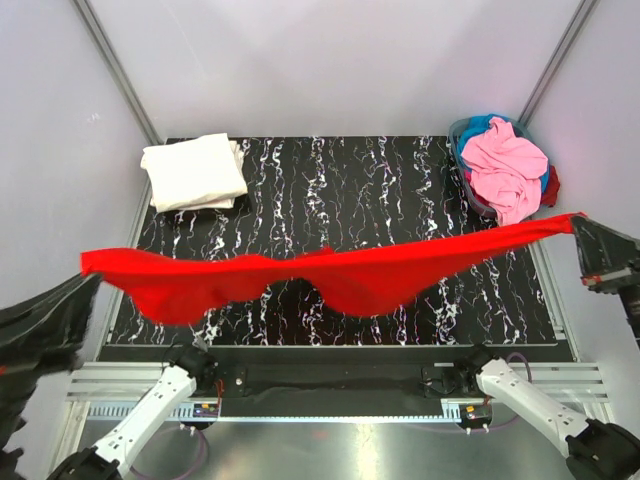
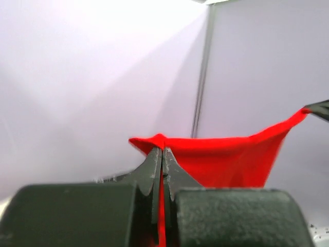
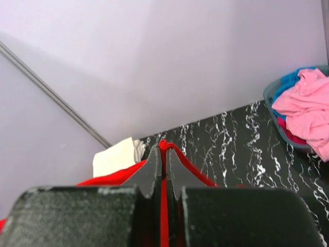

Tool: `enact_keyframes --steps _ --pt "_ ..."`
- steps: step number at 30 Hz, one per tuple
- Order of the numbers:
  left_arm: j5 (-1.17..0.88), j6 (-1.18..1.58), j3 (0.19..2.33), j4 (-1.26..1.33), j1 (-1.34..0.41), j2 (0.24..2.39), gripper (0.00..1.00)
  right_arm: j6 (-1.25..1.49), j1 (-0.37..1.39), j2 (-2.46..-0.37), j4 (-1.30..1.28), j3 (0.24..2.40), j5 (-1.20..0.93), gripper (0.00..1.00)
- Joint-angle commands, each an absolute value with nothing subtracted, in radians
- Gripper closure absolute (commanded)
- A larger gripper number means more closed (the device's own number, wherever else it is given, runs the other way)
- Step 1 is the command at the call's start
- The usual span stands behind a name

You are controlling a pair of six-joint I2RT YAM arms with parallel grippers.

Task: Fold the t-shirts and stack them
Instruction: Flatten the tshirt out

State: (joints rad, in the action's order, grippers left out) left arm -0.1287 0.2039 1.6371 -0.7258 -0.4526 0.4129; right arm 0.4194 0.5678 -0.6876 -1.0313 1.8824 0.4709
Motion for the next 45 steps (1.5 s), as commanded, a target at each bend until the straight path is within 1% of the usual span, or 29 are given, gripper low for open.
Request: enact_keyframes --steps 1,3,6,7,8,10,14,15,17,18,19,20,21,22,23,24,25,26,27,28,29,31,33,36,37,39,40,43,45 --pt "-0.256 0.115 1.745 -0.641 -0.454 0.446 1.0 0.361 0.571 -0.663 -0.913 1.862 0.526 1.0" --pt "-0.285 0.095 1.784 -0.627 -0.454 0.492 1.0 0.338 0.571 -0.666 -0.865 1.871 0.517 1.0" --pt "-0.293 0.042 1.842 -0.62 -0.454 0.581 1.0 0.299 0.571 -0.773 -0.897 1.962 0.573 1.0" --pt "-0.295 0.026 1.854 -0.621 -0.454 0.61 1.0 0.273 0.569 -0.846 -0.911 1.985 0.598 1.0" --pt "-0.293 0.012 1.886 -0.633 -0.454 0.641 1.0 0.255 0.571 -0.879 -0.904 1.997 0.653 1.0" --pt "-0.281 -0.04 1.91 -0.643 -0.454 0.73 0.98 0.189 0.572 -0.969 -0.873 1.99 0.751 1.0" --pt "-0.203 -0.097 1.85 -0.58 -0.456 0.863 0.96 0.089 0.569 -1.13 -0.711 1.933 0.836 1.0" --pt "-0.184 -0.124 1.838 -0.557 -0.454 0.927 0.96 0.084 0.56 -1.165 -0.69 1.918 0.822 1.0" --pt "-0.131 -0.155 1.81 -0.525 -0.434 1.01 0.94 0.15 0.436 -1.294 -0.693 1.94 0.677 1.0" --pt "-0.144 -0.158 1.806 -0.517 -0.396 1.107 0.94 0.187 0.372 -1.345 -0.709 1.953 0.61 1.0" --pt "-0.273 -0.125 1.816 -0.512 -0.337 1.164 0.93 0.245 0.289 -1.45 -0.715 1.96 0.518 1.0" --pt "-0.332 -0.094 1.819 -0.488 -0.271 1.222 0.92 0.262 0.253 -1.509 -0.715 1.982 0.476 1.0" --pt "-0.368 -0.034 1.821 -0.474 -0.171 1.343 0.91 0.279 0.23 -1.573 -0.722 1.999 0.457 1.0" --pt "-0.43 -0.009 1.822 -0.46 -0.131 1.406 0.88 0.299 0.213 -1.7 -0.733 2.017 0.422 1.0" --pt "-0.431 -0.003 1.831 -0.459 -0.091 1.472 0.69 0.298 0.187 -1.76 -0.751 2.054 0.388 1.0" --pt "-0.42 0.032 1.85 -0.475 -0.081 1.609 0.58 0.299 0.18 -1.816 -0.761 2.071 0.362 0.93" --pt "-0.405 0.032 1.911 -0.506 -0.077 1.682 0.5 0.304 0.17 -1.921 -0.775 2.089 0.289 0.73" --pt "-0.352 0.044 1.948 -0.565 -0.077 1.751 0.38 0.307 0.163 -1.969 -0.804 2.121 0.266 0.42" --pt "-0.324 0.085 1.983 -0.604 -0.075 1.864 0.37 0.311 0.164 -2.011 -0.821 2.135 0.271 0.01" --pt "-0.321 0.106 2.04 -0.638 -0.069 1.908 0.35 0.311 0.163 -2.082 -0.839 2.149 0.256 0.0" --pt "-0.316 0.121 2.054 -0.679 -0.068 1.957 0.02 0.313 0.163 -2.107 -0.891 2.167 0.25 0.01" --pt "-0.24 0.135 2.028 -0.701 -0.078 1.962 0.01 0.333 0.164 -2.096 -0.884 2.117 0.245 0.0" --pt "-0.221 0.175 1.975 -0.693 -0.084 1.922 0.01 0.365 0.164 -2.044 -0.806 1.993 0.233 0.0" --pt "-0.186 0.253 1.806 -0.652 -0.092 1.824 0.01 0.415 0.164 -1.95 -0.752 1.904 0.177 0.0" --pt "-0.163 0.273 1.704 -0.634 -0.097 1.794 0.01 0.42 0.167 -1.913 -0.746 1.888 0.14 0.0" --pt "-0.144 0.328 1.59 -0.575 -0.121 1.691 0.01 0.425 0.178 -1.882 -0.752 1.844 0.132 0.0" --pt "-0.127 0.346 1.474 -0.551 -0.135 1.654 0.01 0.423 0.189 -1.85 -0.755 1.826 0.129 0.0" --pt "-0.089 0.403 1.277 -0.479 -0.215 1.537 0.01 0.42 0.204 -1.784 -0.747 1.72 0.091 0.0" --pt "-0.062 0.437 1.203 -0.424 -0.287 1.496 0.01 0.42 0.224 -1.753 -0.73 1.62 0.071 0.0"
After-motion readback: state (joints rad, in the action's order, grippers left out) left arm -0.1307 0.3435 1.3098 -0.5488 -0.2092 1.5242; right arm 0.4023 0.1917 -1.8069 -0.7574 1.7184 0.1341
